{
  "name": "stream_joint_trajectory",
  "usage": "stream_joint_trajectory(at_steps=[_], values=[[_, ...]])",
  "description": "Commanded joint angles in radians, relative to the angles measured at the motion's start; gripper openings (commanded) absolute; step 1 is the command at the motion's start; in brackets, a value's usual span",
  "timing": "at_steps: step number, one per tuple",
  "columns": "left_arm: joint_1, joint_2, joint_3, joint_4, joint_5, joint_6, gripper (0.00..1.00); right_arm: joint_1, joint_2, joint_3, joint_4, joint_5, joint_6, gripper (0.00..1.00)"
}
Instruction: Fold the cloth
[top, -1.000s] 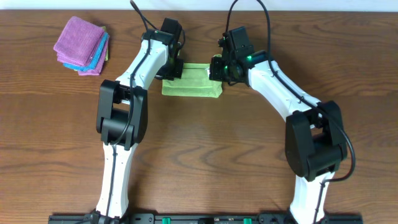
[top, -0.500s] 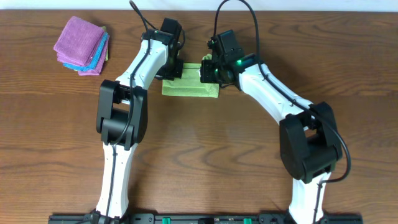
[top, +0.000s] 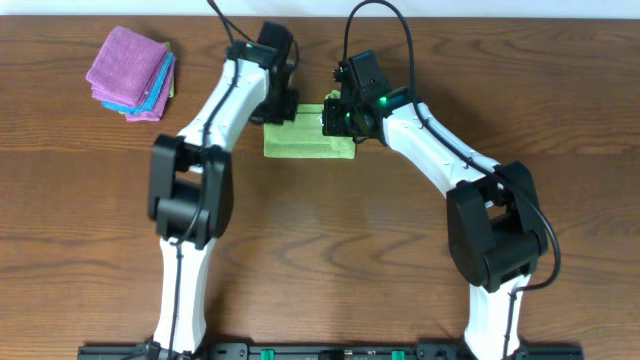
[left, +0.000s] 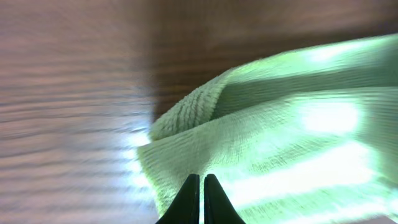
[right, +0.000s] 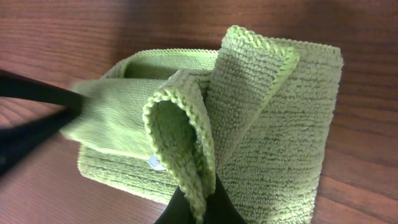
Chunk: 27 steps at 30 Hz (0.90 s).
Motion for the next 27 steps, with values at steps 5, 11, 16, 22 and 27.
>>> stream_joint_trajectory(at_steps=[5,11,16,22,27], values=[[0.077,-0.294,0.011,-0.023,-0.030,-0.014,0.06,0.006,0.017,0.013,-0.005,-0.045,-0.011,0.02],[0.204,-0.472,0.011,-0.074,-0.027,-0.049,0.06,0.032,0.017,0.013,0.016,-0.045,-0.019,0.01],[0.307,-0.572,0.011,-0.121,0.037,-0.048,0.06,0.084,0.019,0.013,0.080,-0.020,-0.037,0.02],[0.340,-0.589,0.011,-0.164,0.040,-0.048,0.06,0.091,0.046,0.013,0.104,-0.034,-0.035,0.02],[0.340,-0.589,0.011,-0.161,0.041,-0.048,0.06,0.099,0.052,0.013,0.143,-0.037,-0.013,0.02]])
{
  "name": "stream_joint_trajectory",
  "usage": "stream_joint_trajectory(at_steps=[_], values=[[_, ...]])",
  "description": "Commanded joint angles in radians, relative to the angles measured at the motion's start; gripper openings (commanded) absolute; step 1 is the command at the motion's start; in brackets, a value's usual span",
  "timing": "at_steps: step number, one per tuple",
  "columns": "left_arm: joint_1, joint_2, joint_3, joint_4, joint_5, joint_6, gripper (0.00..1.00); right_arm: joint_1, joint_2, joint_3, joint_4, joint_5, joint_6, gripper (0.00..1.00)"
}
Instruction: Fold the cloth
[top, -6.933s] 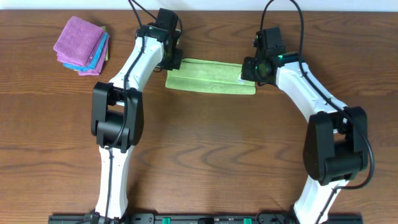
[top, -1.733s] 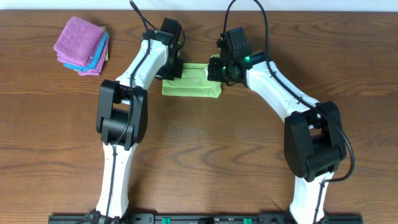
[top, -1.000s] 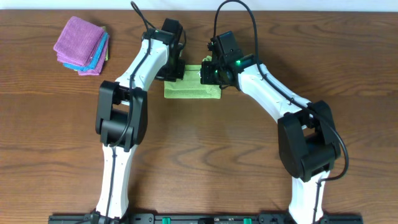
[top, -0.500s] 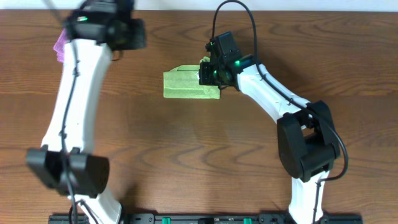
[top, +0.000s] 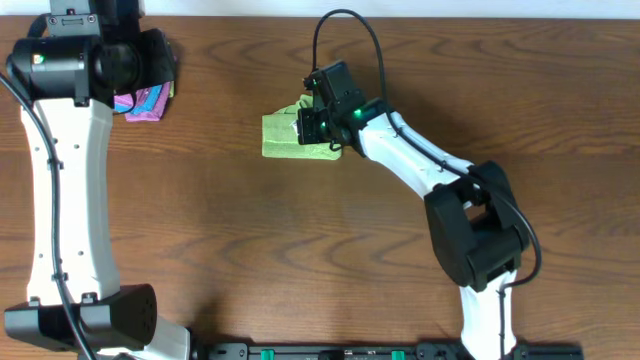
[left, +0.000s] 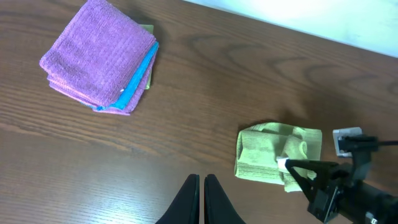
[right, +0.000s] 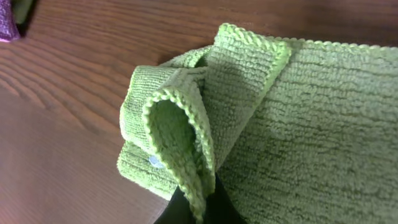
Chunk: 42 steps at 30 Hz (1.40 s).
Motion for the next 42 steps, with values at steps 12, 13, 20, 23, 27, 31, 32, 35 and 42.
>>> stream_joint_trajectory(at_steps=[12,13,20,23,27,31,32,35,42], values=[[0.003,0.000,0.010,0.000,0.008,-0.011,0.06,0.052,0.046,0.013,0.079,-0.012,0.034,0.01],[0.003,0.000,0.010,0.000,0.008,-0.011,0.06,0.052,0.047,0.013,0.080,-0.012,0.034,0.02],[0.003,0.000,0.010,0.003,0.030,-0.011,0.05,0.052,0.048,0.013,0.157,-0.093,0.069,0.38],[0.003,0.000,0.010,0.005,0.030,-0.011,0.06,0.052,0.048,0.013,0.240,-0.194,0.093,0.53],[0.003,0.000,0.010,0.004,0.029,-0.011,0.06,0.043,0.048,0.015,0.308,-0.245,0.135,0.55],[0.003,0.002,0.009,-0.006,0.030,0.016,0.06,-0.001,0.046,0.066,0.273,-0.357,0.135,0.51],[0.003,0.002,0.005,-0.008,0.030,0.027,0.06,-0.013,0.043,0.088,0.239,-0.373,0.135,0.50],[0.003,0.005,-0.032,-0.006,0.034,0.053,0.17,-0.055,0.029,0.228,-0.038,-0.335,0.035,0.51],[-0.032,0.007,-0.173,0.028,0.018,0.095,0.41,-0.081,0.018,0.719,-0.903,0.300,-0.184,0.58]])
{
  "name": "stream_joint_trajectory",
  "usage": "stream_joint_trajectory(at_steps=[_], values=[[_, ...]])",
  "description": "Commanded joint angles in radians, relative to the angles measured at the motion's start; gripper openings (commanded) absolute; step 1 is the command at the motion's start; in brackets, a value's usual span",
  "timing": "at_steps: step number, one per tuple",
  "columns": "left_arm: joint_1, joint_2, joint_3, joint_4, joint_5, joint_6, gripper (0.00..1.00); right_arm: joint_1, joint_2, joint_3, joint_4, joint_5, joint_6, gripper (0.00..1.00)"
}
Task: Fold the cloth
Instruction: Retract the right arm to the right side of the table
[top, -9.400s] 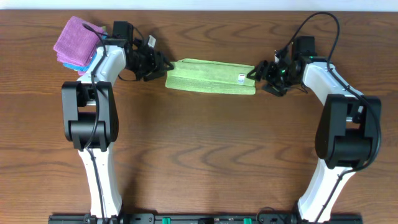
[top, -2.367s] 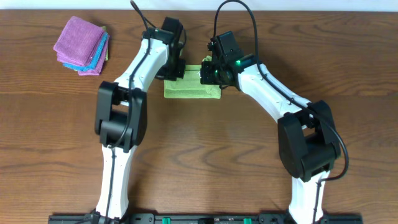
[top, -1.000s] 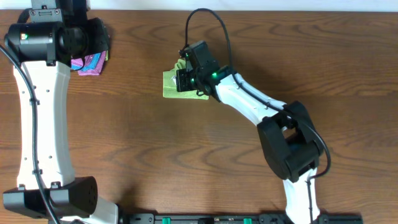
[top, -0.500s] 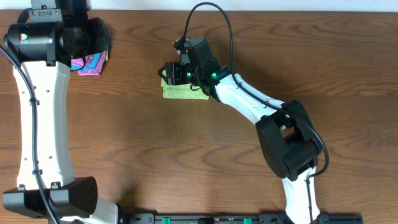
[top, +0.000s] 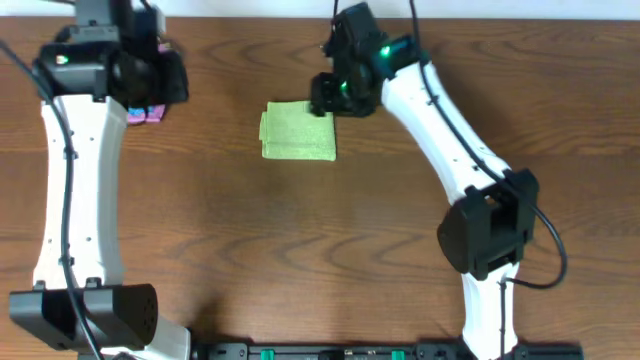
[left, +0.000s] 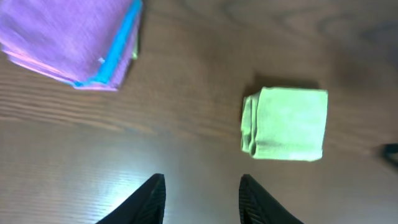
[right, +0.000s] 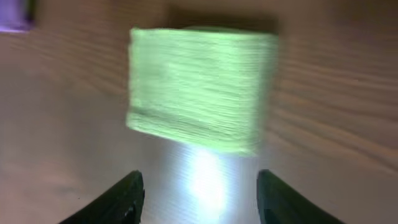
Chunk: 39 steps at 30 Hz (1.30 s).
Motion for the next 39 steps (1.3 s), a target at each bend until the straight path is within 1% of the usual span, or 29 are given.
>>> stream_joint_trajectory(at_steps=[1,4,5,7,9,13,15,16,19,22,23,26,29,30,32,36,37,39], values=[[-0.012,0.006,-0.029,0.014,-0.007,0.023,0.41,-0.001,-0.029,0.177,-0.154,0.304,-0.141,0.59],[-0.016,0.006,-0.031,0.018,-0.007,0.023,0.42,-0.001,-0.071,0.265,-0.268,0.381,-0.192,0.64],[-0.018,0.006,-0.031,0.019,-0.006,0.023,0.42,-0.001,-0.096,0.280,-0.290,0.402,-0.212,0.67],[-0.024,0.006,-0.031,0.018,-0.006,0.024,0.42,-0.006,-0.156,0.287,-0.308,0.438,-0.243,0.72],[-0.036,0.006,-0.031,0.016,-0.003,0.030,0.41,-0.025,-0.222,0.286,-0.314,0.432,-0.255,0.75],[-0.091,0.006,-0.031,0.019,0.001,0.042,0.40,-0.108,-0.430,0.280,-0.362,0.403,-0.300,0.78],[-0.116,0.006,-0.031,0.025,0.001,0.042,0.40,-0.129,-0.554,0.231,-0.360,0.410,-0.326,0.80],[-0.128,0.006,-0.031,0.030,0.001,0.042,0.40,-0.132,-0.623,0.187,-0.356,0.420,-0.328,0.81],[-0.163,0.006,-0.031,0.039,0.001,0.040,0.40,-0.132,-0.938,-0.085,-0.331,0.494,-0.328,0.87],[-0.186,0.006,-0.031,0.044,0.001,0.038,0.40,-0.132,-1.198,-0.304,-0.396,0.500,-0.304,0.89],[-0.193,0.006,-0.031,0.047,0.001,0.037,0.40,-0.132,-1.264,-0.365,-0.430,0.488,-0.304,0.89],[-0.206,0.006,-0.031,0.056,0.002,0.029,0.41,-0.132,-1.401,-0.510,-0.425,0.435,-0.298,0.89],[-0.223,0.006,-0.031,0.056,0.005,0.021,0.40,-0.132,-1.498,-0.638,-0.402,0.436,-0.298,0.88],[-0.232,0.006,-0.031,0.056,0.005,0.022,0.40,-0.132,-1.528,-0.693,-0.363,0.437,-0.298,0.89],[-0.249,0.006,-0.031,0.060,0.005,0.022,0.40,-0.132,-1.563,-0.782,-0.235,0.437,-0.324,0.99],[-0.269,0.006,-0.031,0.060,0.004,0.022,0.40,-0.132,-1.541,-0.995,-0.005,0.484,-0.441,0.99],[-0.270,0.006,-0.031,0.060,0.004,0.022,0.40,-0.131,-1.531,-1.053,0.056,0.486,-0.440,0.99],[-0.270,0.006,-0.034,0.061,0.003,0.022,0.40,-0.130,-1.520,-1.112,0.128,0.492,-0.441,0.99]])
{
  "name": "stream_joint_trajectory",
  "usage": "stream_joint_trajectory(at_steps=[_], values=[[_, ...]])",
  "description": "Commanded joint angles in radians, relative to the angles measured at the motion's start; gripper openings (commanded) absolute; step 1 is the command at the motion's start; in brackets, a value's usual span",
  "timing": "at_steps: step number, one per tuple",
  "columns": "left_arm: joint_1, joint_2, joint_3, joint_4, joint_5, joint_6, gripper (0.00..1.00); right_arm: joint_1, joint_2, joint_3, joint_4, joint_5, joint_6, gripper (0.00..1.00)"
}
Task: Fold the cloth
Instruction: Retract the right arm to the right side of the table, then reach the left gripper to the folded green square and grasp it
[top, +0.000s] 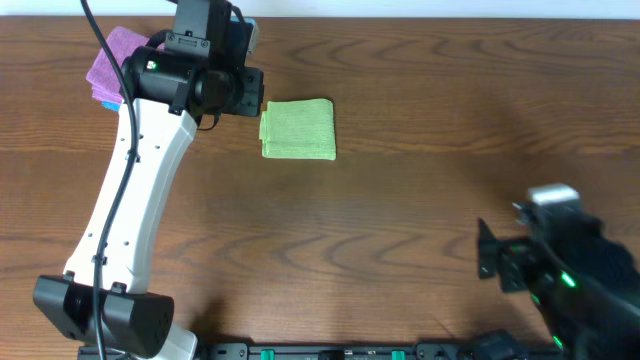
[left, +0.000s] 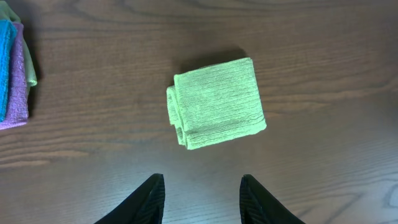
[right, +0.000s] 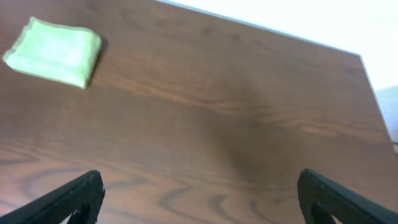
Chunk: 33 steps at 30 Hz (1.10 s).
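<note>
The green cloth (top: 298, 129) lies folded into a small thick square on the wooden table, also seen as the green cloth (left: 215, 102) and, far off, the green cloth (right: 53, 51). My left gripper (left: 201, 196) hangs open above the table just near of the cloth, with nothing between its fingers; its arm (top: 205, 85) sits left of the cloth. My right gripper (right: 202, 190) is wide open and empty, pulled back to the table's near right corner (top: 560, 275).
A stack of folded purple, blue and green cloths (top: 108, 65) sits at the far left, partly hidden by the left arm; its edge shows as the stack (left: 13, 71). The table's right edge (right: 373, 81) is near the right gripper.
My right arm has gone from just above the cloth's far right corner to the near right corner of the table, jaws wider. My left arm has moved right, beside the cloth. The cloth lies unchanged.
Both grippers were shut on the half-folded cloth. Then the left was away by the stack, shut, while the right still held a raised flap. Later the cloth lay flat and folded with both grippers open above it. Now the right arm is withdrawn.
</note>
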Motion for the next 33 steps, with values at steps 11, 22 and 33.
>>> stream_joint_trajectory(at_steps=[11,22,33], values=[[0.080,0.004,-0.341,0.240,0.229,-0.046,0.84,-0.001,0.081,-0.109,0.049,0.043,-0.041,0.99],[0.135,0.004,-0.549,0.581,0.571,-0.158,0.96,-0.001,0.081,-0.109,-0.030,0.042,-0.041,0.99],[0.174,0.035,-0.565,0.660,0.459,-0.258,0.98,-0.001,0.081,-0.109,-0.041,0.043,-0.041,0.99]])
